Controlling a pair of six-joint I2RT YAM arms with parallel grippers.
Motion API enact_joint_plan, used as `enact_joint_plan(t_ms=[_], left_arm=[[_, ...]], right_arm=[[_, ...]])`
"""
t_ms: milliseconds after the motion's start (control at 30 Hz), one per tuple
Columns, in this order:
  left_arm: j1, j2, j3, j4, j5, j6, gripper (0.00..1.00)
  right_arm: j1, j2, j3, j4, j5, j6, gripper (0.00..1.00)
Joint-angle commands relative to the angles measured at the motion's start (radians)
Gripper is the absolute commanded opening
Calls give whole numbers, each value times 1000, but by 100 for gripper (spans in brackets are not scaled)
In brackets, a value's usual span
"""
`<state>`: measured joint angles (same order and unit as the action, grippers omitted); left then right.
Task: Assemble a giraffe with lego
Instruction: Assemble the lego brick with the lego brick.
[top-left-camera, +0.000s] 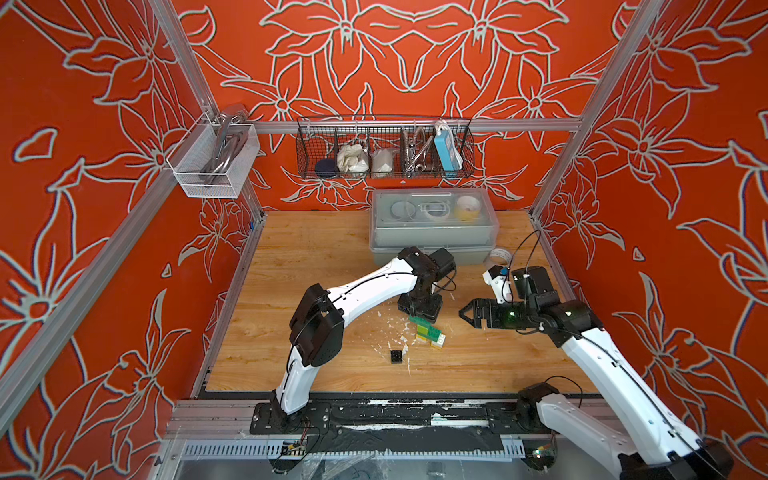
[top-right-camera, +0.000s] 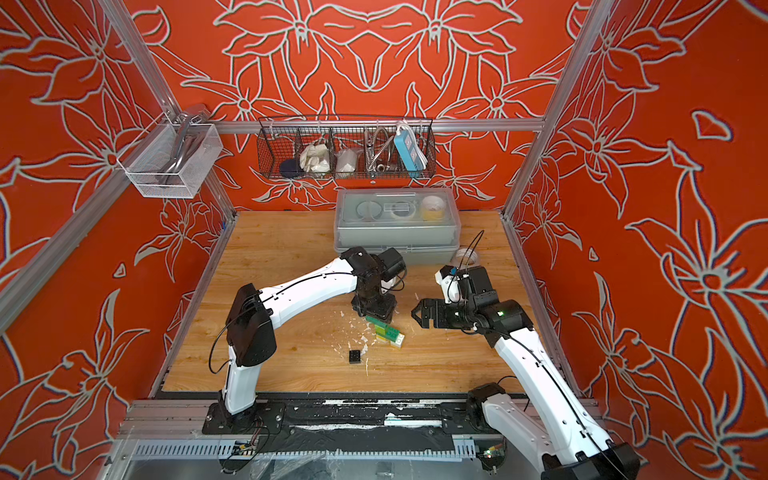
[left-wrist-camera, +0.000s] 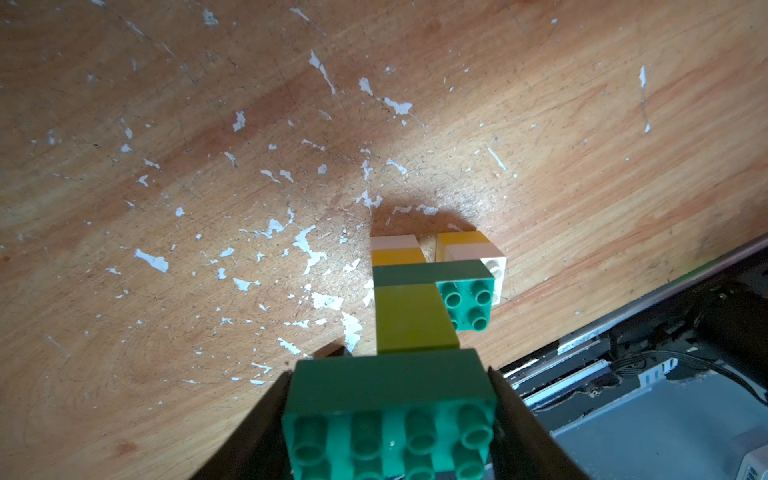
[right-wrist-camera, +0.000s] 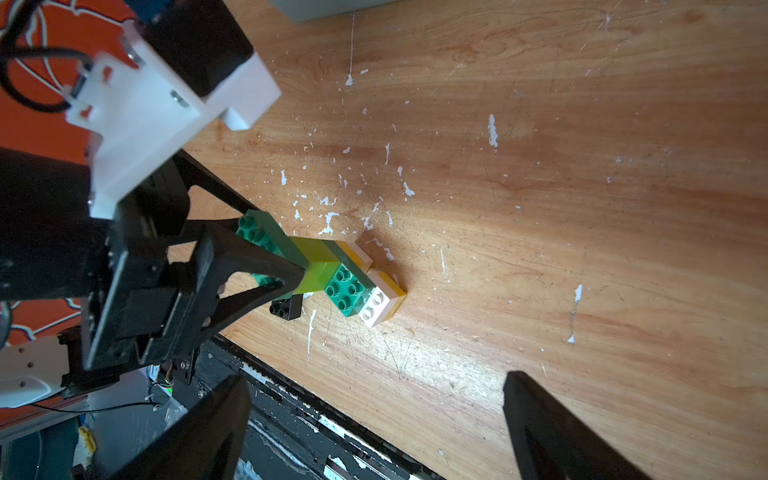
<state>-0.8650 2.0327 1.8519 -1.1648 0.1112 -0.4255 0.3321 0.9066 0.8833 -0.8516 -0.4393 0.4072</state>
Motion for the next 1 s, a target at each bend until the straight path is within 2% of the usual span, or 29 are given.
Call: enact_joint_plan(t_ms=[0, 600, 967], left_arm=[[1, 71, -51, -28, -60, -14, 49], [1, 54, -78, -40, -31, 36, 49], [1, 72, -6, -98, -18, 42, 49]], right_arm=[[-5, 5, -10, 14, -13, 1, 100], [-5, 9, -11, 18, -15, 2, 100], [-5, 6, -12, 15, -13, 1, 99]])
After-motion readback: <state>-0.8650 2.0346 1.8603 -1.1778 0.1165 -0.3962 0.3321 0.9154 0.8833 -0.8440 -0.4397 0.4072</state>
